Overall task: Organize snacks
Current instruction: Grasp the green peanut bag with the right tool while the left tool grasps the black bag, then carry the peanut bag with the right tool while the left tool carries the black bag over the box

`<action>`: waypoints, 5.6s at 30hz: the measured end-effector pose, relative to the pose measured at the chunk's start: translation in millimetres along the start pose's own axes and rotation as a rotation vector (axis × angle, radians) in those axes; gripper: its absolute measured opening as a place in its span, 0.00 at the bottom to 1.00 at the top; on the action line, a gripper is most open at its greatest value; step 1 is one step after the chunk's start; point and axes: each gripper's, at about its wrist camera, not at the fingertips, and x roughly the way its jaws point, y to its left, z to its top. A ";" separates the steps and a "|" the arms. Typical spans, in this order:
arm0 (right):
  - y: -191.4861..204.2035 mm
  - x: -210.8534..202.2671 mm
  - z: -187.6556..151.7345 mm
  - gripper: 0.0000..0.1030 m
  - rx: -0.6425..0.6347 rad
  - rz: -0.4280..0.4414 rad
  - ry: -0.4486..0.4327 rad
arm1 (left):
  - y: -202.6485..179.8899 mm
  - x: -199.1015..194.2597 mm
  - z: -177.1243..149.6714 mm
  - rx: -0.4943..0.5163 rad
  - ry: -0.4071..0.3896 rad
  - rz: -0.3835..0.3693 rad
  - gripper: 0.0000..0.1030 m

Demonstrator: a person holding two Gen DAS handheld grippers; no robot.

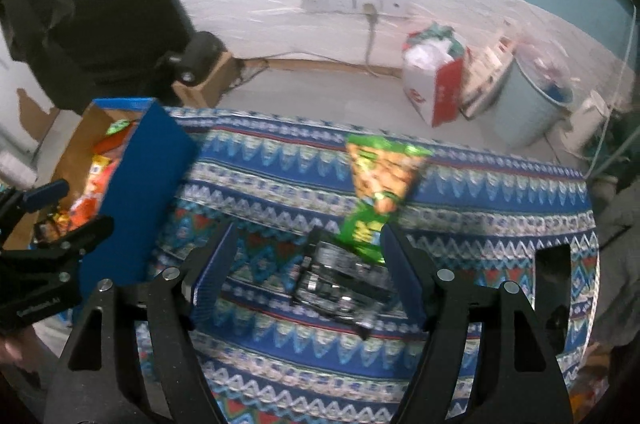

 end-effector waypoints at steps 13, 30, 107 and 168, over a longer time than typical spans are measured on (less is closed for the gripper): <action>-41.8 60.3 6.5 0.71 0.034 -0.050 0.124 | -33.4 54.8 29.0 0.064 0.044 -0.019 0.78; -65.7 140.4 9.3 0.67 0.071 -0.074 0.195 | -66.6 102.1 34.0 0.128 0.111 -0.073 0.78; -115.7 14.1 -56.2 0.34 0.086 -0.136 0.082 | -190.9 73.5 -18.0 0.249 0.110 -0.180 0.28; 126.5 -29.3 15.8 0.34 -0.332 0.039 -0.097 | 63.5 -62.8 -38.2 -0.037 -0.235 -0.050 0.28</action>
